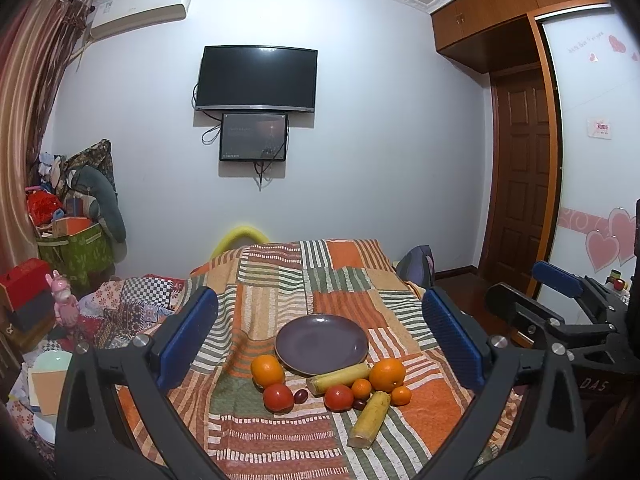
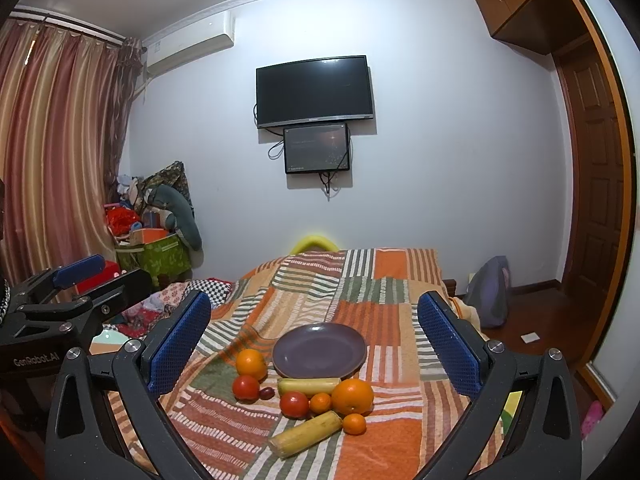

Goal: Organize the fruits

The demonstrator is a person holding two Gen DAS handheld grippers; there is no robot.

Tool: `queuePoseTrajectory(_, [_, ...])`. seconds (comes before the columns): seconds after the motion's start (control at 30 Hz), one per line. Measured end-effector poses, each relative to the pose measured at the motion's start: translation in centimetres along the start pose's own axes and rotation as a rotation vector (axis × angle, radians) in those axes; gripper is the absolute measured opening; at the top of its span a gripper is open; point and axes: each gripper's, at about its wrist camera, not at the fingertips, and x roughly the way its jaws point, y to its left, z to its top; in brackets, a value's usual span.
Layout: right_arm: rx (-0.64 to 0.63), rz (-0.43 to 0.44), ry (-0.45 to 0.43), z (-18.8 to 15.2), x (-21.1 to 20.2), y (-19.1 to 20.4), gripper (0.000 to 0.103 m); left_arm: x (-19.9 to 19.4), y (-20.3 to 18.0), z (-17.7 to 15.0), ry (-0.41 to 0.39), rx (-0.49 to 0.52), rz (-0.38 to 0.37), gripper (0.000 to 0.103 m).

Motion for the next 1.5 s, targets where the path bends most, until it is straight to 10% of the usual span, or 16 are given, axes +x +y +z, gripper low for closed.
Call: queuePoseTrajectory(1.5, [0.009,-0.006,-0.006,-0.35,0.32,0.0,0.103,0.38,0.14,-0.78,0.01,-0.008,0.01,0.103])
